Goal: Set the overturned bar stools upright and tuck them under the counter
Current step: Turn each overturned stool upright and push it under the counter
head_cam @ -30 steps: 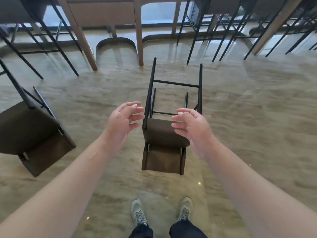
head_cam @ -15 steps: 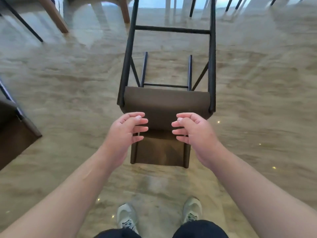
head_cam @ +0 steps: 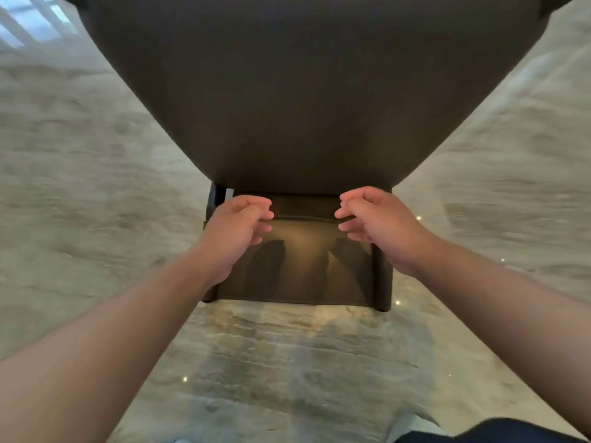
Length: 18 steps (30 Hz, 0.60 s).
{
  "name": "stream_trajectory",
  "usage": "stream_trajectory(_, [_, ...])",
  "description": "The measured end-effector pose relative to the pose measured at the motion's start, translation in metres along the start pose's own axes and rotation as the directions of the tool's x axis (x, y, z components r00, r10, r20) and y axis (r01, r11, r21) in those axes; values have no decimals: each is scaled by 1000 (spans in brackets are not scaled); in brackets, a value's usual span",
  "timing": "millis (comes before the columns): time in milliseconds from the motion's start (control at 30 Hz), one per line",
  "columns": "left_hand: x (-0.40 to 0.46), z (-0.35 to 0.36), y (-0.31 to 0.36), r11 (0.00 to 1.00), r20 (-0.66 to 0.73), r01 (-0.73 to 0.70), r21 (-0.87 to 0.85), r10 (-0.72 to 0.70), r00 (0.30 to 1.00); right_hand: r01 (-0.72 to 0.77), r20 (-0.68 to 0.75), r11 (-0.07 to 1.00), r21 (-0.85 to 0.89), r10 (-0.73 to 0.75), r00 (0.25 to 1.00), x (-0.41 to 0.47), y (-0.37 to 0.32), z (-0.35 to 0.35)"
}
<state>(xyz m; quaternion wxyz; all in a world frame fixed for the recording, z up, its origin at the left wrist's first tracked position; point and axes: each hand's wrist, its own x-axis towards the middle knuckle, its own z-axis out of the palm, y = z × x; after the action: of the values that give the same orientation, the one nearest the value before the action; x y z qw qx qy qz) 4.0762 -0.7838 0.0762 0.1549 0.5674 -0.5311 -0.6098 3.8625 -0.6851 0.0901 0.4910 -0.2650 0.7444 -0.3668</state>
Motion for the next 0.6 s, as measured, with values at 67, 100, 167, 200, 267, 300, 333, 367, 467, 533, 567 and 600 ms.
stream_trajectory(67, [7, 5, -24, 999, 12, -5, 46, 4, 1000, -8, 20, 999, -33, 8, 1000, 10, 21, 5])
stream_trajectory(100, [8, 7, -34, 998, 15, -1, 66, 0, 1000, -16, 28, 999, -45, 17, 999, 12, 31, 9])
stream_trajectory(167, [7, 10, -52, 994, 17, 25, 110, -27, 999, -31, 49, 995, -90, 35, 998, 12, 49, 18])
stream_trajectory(200, [6, 11, -59, 989, 22, 36, 146, -40, 999, -22, 69, 989, -149, 33, 997, 10, 59, 22])
stream_trajectory(267, [6, 12, -73, 973, 44, 37, 229, -48, 998, 31, 147, 943, -332, 19, 989, 8, 79, 29])
stream_trajectory(300, [6, 13, -80, 961, 69, 25, 276, -46, 997, 67, 189, 903, -424, 16, 982, 7, 88, 31])
stream_trajectory(333, [8, 14, -87, 938, 101, -1, 346, -36, 994, 110, 221, 854, -508, 6, 975, 8, 97, 32])
stream_trajectory(367, [10, 14, -95, 890, 136, -61, 451, -1, 991, 161, 248, 796, -584, -15, 969, 10, 104, 31])
stream_trajectory(467, [14, 16, -119, 623, 284, -300, 722, 128, 950, 285, 312, 632, -721, -72, 947, 16, 118, 28])
stream_trajectory(533, [14, 16, -135, 487, 363, -375, 789, 123, 924, 317, 334, 561, -765, -76, 939, 17, 124, 27])
stream_trajectory(567, [14, 16, -143, 397, 394, -402, 825, 106, 913, 325, 342, 530, -783, -69, 937, 16, 128, 28])
stream_trajectory(600, [14, 16, -150, 287, 418, -425, 859, 88, 904, 337, 355, 494, -802, -61, 933, 14, 131, 28])
